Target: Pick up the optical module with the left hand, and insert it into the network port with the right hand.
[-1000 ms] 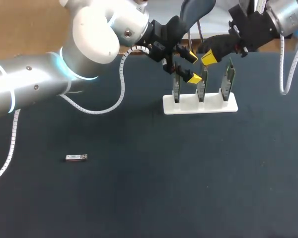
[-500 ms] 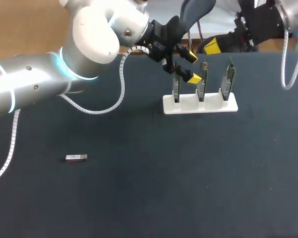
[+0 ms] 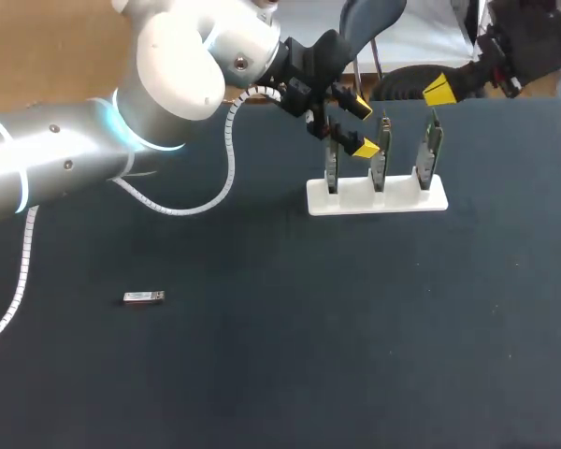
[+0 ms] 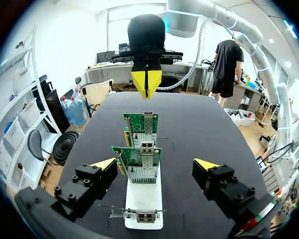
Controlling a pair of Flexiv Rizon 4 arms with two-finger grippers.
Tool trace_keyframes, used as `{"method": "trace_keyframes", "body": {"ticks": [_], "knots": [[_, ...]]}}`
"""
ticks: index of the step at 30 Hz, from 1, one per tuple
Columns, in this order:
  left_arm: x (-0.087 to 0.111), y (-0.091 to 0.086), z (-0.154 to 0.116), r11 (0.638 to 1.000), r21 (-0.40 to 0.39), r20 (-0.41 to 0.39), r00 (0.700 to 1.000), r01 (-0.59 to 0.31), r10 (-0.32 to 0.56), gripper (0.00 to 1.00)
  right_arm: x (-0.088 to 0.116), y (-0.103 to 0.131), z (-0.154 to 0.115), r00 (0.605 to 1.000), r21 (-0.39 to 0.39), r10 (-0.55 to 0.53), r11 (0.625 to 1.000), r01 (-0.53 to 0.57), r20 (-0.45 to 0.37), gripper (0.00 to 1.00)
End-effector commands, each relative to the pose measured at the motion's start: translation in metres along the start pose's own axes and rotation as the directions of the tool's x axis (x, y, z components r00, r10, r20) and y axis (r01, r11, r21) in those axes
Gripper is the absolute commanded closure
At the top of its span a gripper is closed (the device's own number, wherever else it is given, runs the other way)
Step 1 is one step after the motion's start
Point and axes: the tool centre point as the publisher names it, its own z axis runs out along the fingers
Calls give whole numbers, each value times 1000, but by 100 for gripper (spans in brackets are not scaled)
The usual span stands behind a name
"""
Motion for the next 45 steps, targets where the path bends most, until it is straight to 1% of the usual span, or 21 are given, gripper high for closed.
{"method": "trace_keyframes", "body": {"ticks": [1,10,20,45], "knots": [[-1,0,0,1000,0,-4,1000,2,-2,0,6,3,-11,1000,0,-4,1000,4,1,100],[-1,0,0,1000,0,-4,1000,2,-2,0,20,8,-24,1000,14,17,1000,-17,-14,100],[-1,0,0,1000,0,-4,1000,2,-2,0,32,12,-21,999,12,33,999,-33,-37,100],[-1,0,0,1000,0,-4,1000,2,-2,0,42,6,-23,999,13,47,999,-47,-25,100]]}}
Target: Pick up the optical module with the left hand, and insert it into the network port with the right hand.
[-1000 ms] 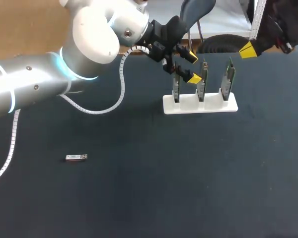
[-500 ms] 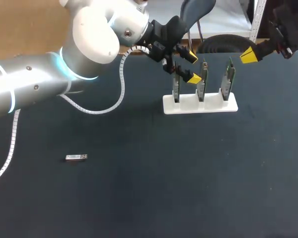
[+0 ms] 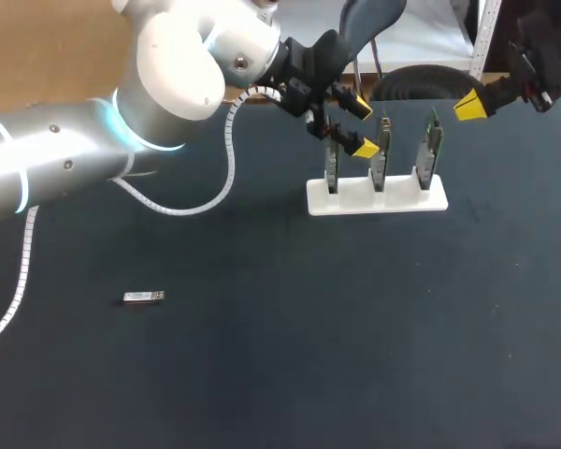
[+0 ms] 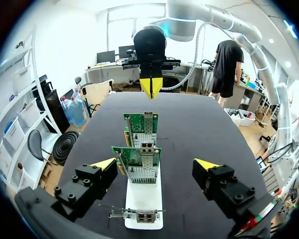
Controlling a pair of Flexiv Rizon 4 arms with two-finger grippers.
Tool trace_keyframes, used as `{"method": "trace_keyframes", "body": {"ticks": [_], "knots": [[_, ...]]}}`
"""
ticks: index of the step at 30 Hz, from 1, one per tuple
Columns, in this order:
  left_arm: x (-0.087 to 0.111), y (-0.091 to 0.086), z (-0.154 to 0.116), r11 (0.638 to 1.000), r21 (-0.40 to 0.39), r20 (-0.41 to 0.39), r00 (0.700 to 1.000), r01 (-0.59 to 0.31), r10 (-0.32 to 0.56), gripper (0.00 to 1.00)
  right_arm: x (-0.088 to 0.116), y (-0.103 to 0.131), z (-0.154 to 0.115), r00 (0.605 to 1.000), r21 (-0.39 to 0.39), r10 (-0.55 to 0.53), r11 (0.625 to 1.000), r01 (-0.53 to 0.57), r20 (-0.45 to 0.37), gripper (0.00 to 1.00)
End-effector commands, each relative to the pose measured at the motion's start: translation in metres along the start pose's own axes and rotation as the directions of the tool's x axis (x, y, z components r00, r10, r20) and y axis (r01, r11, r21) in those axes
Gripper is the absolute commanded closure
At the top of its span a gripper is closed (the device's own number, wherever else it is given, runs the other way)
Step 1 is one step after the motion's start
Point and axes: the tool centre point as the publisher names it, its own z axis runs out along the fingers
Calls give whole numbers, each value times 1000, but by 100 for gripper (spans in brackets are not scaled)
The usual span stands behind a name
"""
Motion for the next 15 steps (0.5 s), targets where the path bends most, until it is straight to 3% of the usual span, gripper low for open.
{"method": "trace_keyframes", "body": {"ticks": [1,10,11,12,15], "knots": [[-1,0,0,1000,0,-4,1000,2,-2,0,2,-1,0,1000,0,1,1000,-1,3,100],[-1,0,0,1000,0,-4,1000,2,-2,0,2,-1,0,1000,5,-1,1000,1,-4,100],[-1,0,0,1000,0,-4,1000,2,-2,0,2,0,0,999,29,2,1000,-1,-33,100],[-1,0,0,1000,0,-4,1000,2,-2,0,2,0,0,999,29,2,1000,-1,-33,0],[-1,0,0,1000,0,-4,1000,2,-2,0,2,0,0,999,29,2,1000,-1,-33,0]]}}
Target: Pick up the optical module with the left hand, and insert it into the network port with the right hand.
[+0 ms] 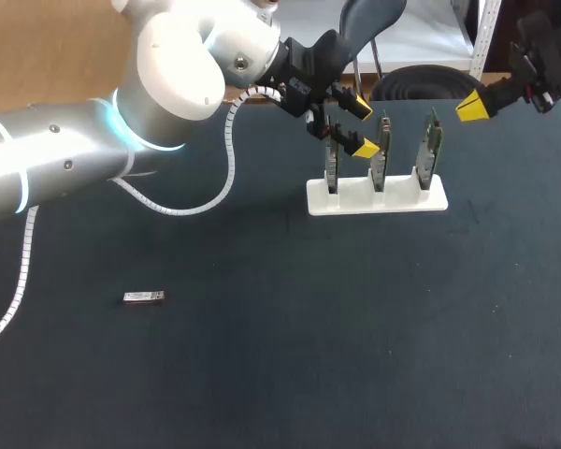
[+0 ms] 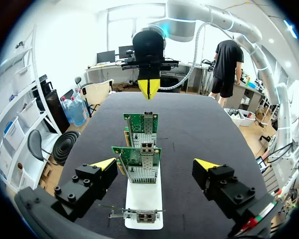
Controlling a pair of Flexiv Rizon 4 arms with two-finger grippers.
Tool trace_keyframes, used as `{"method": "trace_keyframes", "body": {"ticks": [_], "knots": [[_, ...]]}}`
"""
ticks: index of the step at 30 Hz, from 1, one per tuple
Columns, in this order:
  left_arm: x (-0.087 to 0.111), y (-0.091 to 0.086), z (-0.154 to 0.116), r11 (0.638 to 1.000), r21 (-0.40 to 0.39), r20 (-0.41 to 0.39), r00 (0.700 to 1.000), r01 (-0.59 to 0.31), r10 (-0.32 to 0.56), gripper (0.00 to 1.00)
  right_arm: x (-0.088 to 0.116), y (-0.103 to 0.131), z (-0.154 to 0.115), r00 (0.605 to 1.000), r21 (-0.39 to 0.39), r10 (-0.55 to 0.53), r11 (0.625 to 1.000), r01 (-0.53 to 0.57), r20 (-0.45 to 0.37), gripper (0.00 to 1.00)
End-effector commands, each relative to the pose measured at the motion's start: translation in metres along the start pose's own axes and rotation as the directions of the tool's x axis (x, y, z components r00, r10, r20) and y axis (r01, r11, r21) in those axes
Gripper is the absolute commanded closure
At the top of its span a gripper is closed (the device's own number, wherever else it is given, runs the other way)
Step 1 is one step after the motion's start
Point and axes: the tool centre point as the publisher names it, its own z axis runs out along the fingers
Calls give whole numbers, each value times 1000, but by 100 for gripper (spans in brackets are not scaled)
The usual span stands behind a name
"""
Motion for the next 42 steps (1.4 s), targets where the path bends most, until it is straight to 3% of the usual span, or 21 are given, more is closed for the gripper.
{"method": "trace_keyframes", "body": {"ticks": [1,21,28,35,39,42], "knots": [[-1,0,0,1000,0,-4,1000,2,-2,0,-3,5,2,1000,11,0,1000,0,-8,0],[-1,0,0,1000,0,-4,1000,2,-2,0,-3,5,2,1000,11,0,1000,0,-8,0],[-22,1,-18,999,-19,62,997,-34,35,0,-3,5,2,1000,11,0,1000,0,-8,0],[-45,3,-70,987,-115,103,987,-109,121,0,-3,5,2,1000,11,0,1000,0,-8,0],[-37,-1,-119,947,-258,-7,981,-190,195,0,-3,5,2,1000,11,0,1000,0,-8,0],[-24,-9,-157,917,-335,-86,976,-218,200,0,-3,5,2,1000,11,0,1000,0,-8,0]]}}
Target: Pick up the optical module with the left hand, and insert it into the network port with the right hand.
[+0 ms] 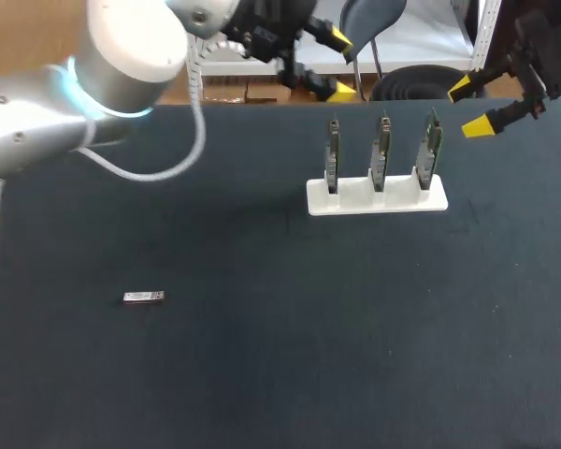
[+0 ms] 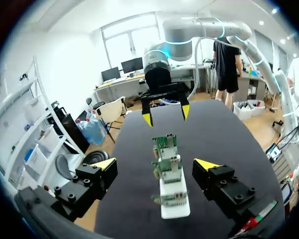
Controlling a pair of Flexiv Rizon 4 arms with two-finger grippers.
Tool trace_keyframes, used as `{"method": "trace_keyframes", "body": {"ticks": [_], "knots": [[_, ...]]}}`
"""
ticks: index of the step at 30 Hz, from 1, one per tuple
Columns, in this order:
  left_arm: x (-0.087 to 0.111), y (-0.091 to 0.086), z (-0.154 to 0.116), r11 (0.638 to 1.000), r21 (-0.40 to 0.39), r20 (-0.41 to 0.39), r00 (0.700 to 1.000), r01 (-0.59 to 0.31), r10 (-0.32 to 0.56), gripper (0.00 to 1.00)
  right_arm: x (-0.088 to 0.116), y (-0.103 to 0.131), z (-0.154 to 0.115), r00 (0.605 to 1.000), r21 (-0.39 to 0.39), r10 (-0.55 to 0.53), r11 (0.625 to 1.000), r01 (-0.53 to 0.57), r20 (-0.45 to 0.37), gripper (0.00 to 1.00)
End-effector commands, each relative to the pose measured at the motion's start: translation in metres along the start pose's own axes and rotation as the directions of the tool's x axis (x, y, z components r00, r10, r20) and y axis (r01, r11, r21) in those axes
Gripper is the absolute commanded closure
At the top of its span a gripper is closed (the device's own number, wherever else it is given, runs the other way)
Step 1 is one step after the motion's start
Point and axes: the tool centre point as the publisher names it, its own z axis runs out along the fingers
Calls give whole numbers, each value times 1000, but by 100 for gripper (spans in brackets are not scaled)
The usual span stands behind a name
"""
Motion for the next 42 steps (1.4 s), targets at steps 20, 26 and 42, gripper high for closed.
{"method": "trace_keyframes", "body": {"ticks": [20,26,42], "knots": [[163,-147,-202,990,-132,-616,787,-47,-44,0,0,3,0,1000,6,-1,1000,1,-1,0],[201,-183,-206,999,-54,-702,712,-3,-36,0,0,3,0,1000,6,-1,1000,1,-1,0],[261,-241,-191,987,8,-728,678,163,-106,0,0,3,0,1000,6,-1,1000,1,-1,0]]}}
